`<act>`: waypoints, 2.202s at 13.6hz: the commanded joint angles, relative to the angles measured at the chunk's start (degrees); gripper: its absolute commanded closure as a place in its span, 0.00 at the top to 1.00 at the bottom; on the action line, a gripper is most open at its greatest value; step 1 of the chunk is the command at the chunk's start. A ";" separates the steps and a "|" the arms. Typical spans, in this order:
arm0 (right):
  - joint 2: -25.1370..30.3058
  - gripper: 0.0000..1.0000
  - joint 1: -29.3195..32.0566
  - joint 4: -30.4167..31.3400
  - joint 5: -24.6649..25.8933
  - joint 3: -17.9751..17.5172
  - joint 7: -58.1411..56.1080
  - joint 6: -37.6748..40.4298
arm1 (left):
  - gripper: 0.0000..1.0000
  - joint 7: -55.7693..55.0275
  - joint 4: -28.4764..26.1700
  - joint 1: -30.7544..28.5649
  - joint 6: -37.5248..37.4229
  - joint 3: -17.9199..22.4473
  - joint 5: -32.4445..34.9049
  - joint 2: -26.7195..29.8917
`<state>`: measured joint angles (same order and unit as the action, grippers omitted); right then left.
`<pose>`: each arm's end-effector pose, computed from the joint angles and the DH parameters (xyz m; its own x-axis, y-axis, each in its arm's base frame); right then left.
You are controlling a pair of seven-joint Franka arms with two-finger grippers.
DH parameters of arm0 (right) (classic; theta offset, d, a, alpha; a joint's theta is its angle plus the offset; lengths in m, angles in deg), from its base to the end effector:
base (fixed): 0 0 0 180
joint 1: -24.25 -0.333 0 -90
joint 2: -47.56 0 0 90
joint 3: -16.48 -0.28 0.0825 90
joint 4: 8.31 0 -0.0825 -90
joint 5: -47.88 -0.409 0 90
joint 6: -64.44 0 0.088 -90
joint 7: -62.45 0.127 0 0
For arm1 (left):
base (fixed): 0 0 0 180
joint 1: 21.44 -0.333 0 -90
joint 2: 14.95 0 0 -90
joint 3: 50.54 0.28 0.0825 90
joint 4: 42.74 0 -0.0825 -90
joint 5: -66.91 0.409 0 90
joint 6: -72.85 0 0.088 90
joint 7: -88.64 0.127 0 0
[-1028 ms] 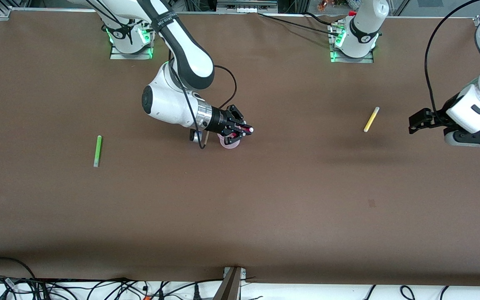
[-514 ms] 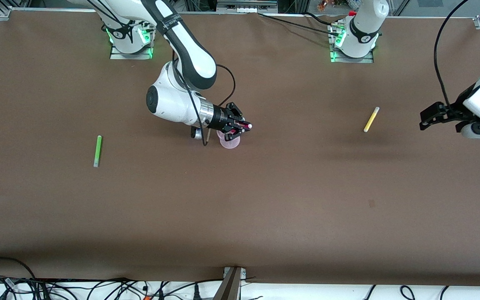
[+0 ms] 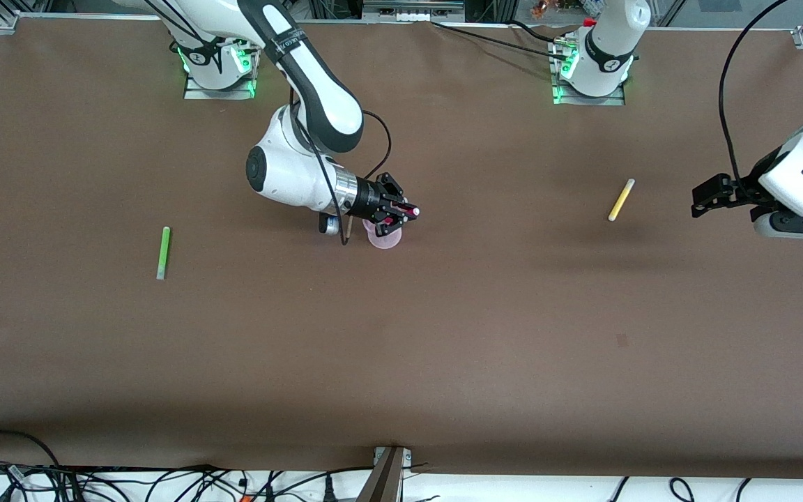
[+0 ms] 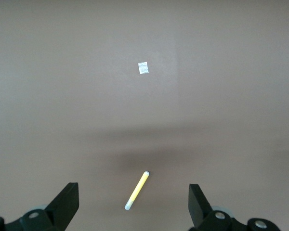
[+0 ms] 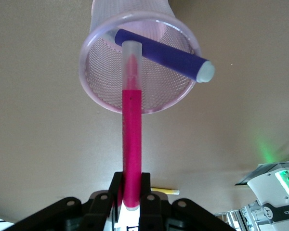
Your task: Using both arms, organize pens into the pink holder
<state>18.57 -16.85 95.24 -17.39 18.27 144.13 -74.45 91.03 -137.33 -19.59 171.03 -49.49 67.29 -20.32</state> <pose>0.5105 0.4392 0.2130 -0.0575 -0.7261 -0.6852 -0.9944 -0.0191 0.1037 0.6094 -0.0081 0.4849 0.9979 -0.0566 -0.0314 -0.0569 -0.9984 -0.0069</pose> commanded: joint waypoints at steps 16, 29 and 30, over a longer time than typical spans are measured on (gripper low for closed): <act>12.72 1.00 -0.39 -0.72 33.89 8.03 -8.18 8.36 | 1.00 1.04 0.72 -0.71 -0.45 -0.17 -0.30 0.27; 34.51 1.00 -0.04 -1.51 51.20 26.59 -47.72 45.18 | 1.00 1.12 0.64 -0.18 -0.01 -0.17 -0.30 -0.61; 35.57 1.00 0.05 -1.33 53.47 27.04 -50.80 46.07 | 1.00 1.12 0.55 -0.18 -0.01 -0.17 -0.30 -0.61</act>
<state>51.27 -16.57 92.56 32.74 44.35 98.57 -30.32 91.04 -137.17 -19.81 171.06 -49.53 67.29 -20.77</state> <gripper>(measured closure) 0.000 0.000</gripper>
